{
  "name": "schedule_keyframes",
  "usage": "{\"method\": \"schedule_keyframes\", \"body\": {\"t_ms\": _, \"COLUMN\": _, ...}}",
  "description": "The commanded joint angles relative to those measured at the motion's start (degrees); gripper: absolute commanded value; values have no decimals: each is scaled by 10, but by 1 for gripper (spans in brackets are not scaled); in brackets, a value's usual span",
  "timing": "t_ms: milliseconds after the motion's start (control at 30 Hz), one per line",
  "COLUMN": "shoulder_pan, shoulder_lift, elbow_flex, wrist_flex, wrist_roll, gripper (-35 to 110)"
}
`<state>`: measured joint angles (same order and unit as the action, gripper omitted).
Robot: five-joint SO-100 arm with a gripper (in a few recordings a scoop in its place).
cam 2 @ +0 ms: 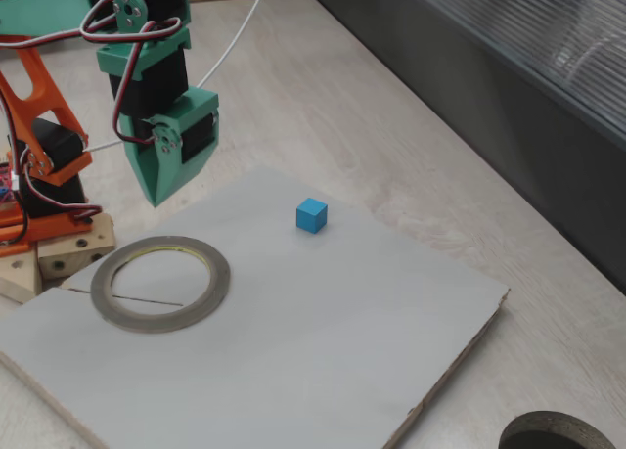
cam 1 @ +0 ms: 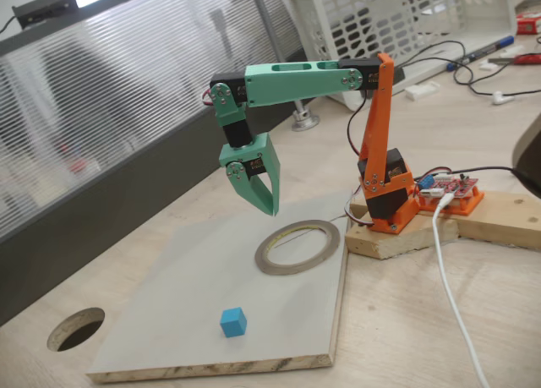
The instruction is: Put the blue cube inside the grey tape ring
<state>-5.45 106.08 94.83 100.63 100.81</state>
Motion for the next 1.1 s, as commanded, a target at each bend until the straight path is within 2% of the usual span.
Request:
{"method": "schedule_keyframes", "body": {"t_ms": 0, "shoulder_pan": -10, "shoulder_lift": 15, "elbow_flex": 4, "wrist_flex": 8, "wrist_roll": 5, "gripper": 2}}
{"method": "schedule_keyframes", "body": {"t_ms": 833, "shoulder_pan": -19, "shoulder_lift": 14, "elbow_flex": 4, "wrist_flex": 6, "wrist_roll": 5, "gripper": 2}}
{"method": "schedule_keyframes", "body": {"t_ms": 933, "shoulder_pan": -78, "shoulder_lift": 14, "elbow_flex": 4, "wrist_flex": 5, "wrist_roll": 7, "gripper": 2}}
{"method": "schedule_keyframes", "body": {"t_ms": 1067, "shoulder_pan": -227, "shoulder_lift": 14, "elbow_flex": 4, "wrist_flex": 5, "wrist_roll": 8, "gripper": 2}}
